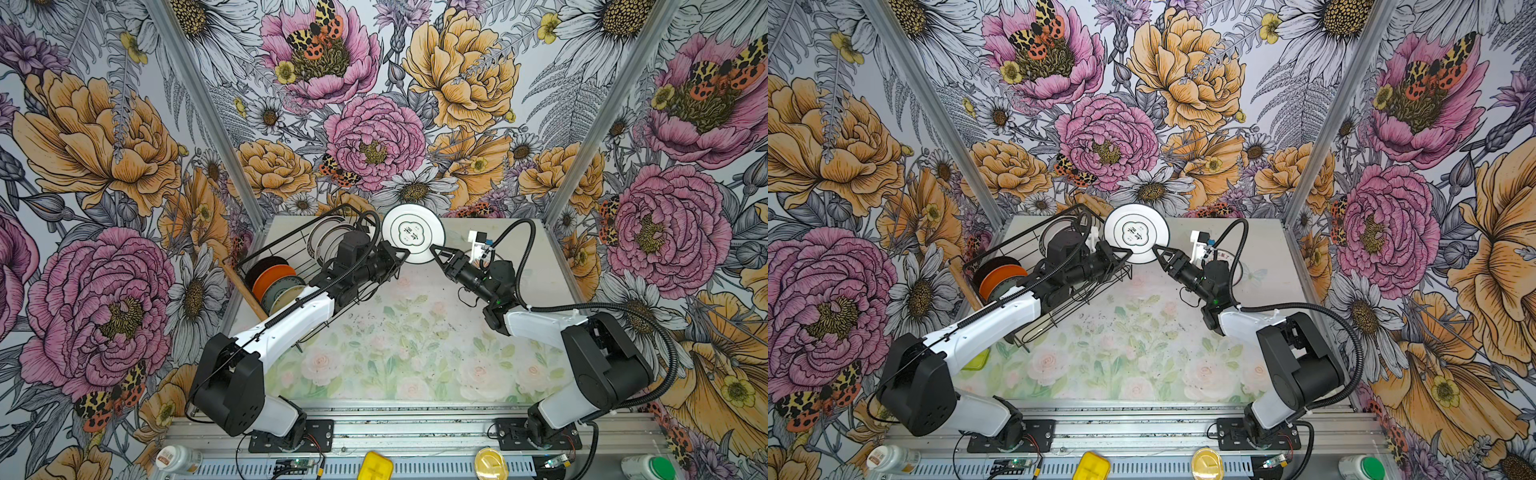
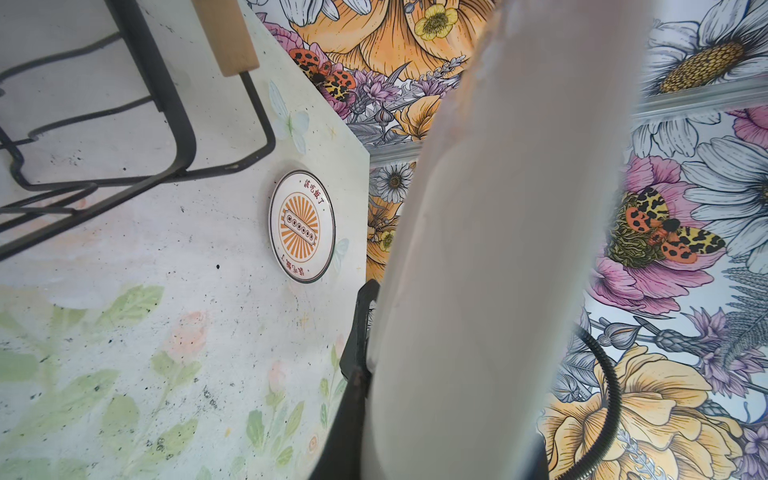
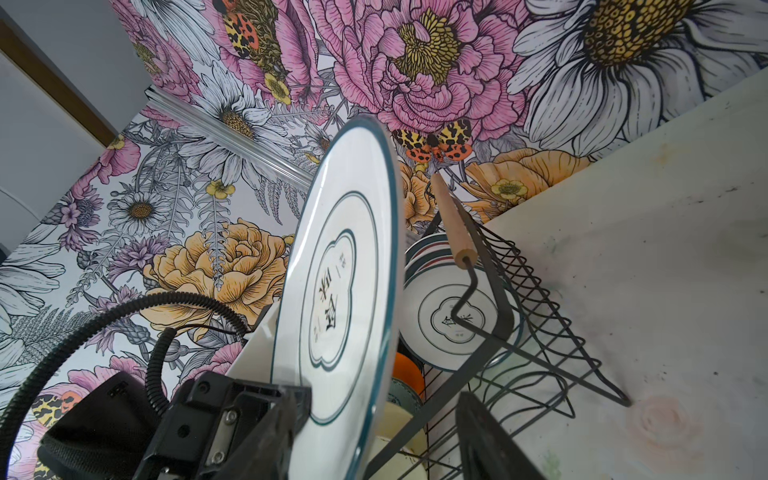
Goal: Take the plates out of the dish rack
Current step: 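Pass the green-rimmed plate from the left gripper to the right gripper, then carry the plate to the sunburst plate while the left gripper returns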
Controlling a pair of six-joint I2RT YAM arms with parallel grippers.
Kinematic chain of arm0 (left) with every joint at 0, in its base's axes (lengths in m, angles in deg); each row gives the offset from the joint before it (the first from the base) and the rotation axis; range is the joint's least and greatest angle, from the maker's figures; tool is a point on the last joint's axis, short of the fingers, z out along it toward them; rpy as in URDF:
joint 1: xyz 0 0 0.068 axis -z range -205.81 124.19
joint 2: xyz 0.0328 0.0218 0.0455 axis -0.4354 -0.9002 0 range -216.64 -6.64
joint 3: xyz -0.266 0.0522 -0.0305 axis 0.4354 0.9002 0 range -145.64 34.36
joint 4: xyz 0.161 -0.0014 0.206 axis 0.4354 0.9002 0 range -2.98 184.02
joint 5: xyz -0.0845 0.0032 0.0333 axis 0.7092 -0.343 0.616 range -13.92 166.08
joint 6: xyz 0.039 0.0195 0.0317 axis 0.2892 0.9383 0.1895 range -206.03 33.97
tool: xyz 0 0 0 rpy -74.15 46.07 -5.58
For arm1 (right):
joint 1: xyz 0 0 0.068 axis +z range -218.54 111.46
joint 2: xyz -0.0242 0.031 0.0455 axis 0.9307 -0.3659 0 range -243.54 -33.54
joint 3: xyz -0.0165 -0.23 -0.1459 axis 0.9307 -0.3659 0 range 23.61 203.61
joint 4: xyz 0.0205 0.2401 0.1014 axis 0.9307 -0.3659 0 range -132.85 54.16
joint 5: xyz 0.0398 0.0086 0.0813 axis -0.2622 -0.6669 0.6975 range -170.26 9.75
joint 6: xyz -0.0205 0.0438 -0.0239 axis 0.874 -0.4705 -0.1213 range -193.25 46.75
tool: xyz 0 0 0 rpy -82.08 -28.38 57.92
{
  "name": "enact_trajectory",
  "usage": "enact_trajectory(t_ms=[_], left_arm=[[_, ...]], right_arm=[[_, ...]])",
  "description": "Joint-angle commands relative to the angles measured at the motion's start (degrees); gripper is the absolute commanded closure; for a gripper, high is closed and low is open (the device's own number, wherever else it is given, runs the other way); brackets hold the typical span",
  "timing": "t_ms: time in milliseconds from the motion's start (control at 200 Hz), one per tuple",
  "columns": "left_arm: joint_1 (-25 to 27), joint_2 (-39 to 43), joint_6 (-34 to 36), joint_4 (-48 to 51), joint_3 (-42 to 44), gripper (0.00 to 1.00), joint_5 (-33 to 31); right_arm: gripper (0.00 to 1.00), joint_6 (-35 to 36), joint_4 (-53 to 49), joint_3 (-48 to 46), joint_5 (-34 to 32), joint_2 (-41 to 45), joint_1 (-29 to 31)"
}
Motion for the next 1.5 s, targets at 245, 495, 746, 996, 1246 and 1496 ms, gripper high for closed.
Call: enact_trajectory(t_ms=[245, 495, 746, 996, 1246, 1496], left_arm=[[1.14, -2.0, 1.09, -4.27, -0.51, 1.0, 3.44], [1.5, -3.28, 1.7, -4.28, -0.78, 0.98, 3.94], [1.45, -3.59, 3.03, -2.69, -1.43, 0.69, 4.01], [1.33, 0.95, 13.32, 9.15, -5.52, 0.32, 2.82], [-3.14, 7.25, 23.48, 24.41, -6.01, 0.28, -2.67], [-12.79, 10.05, 33.51, 37.76, -9.39, 0.18, -10.83]], right_arm=[[0.62, -3.37, 6.78, 3.07, -0.03, -3.55, 0.46], [0.81, -3.26, 6.61, 2.67, -0.15, -3.04, 0.57], [1.0, -1.39, 2.89, 2.21, 0.24, -0.83, 0.35], [1.0, 9.8, -12.27, 2.96, 1.52, 7.39, -3.64], [1.0, 46.86, -56.71, 18.34, -10.12, 19.56, -5.85], [1.0, 60.69, -64.5, 19.17, -33.77, 23.96, -6.58]])
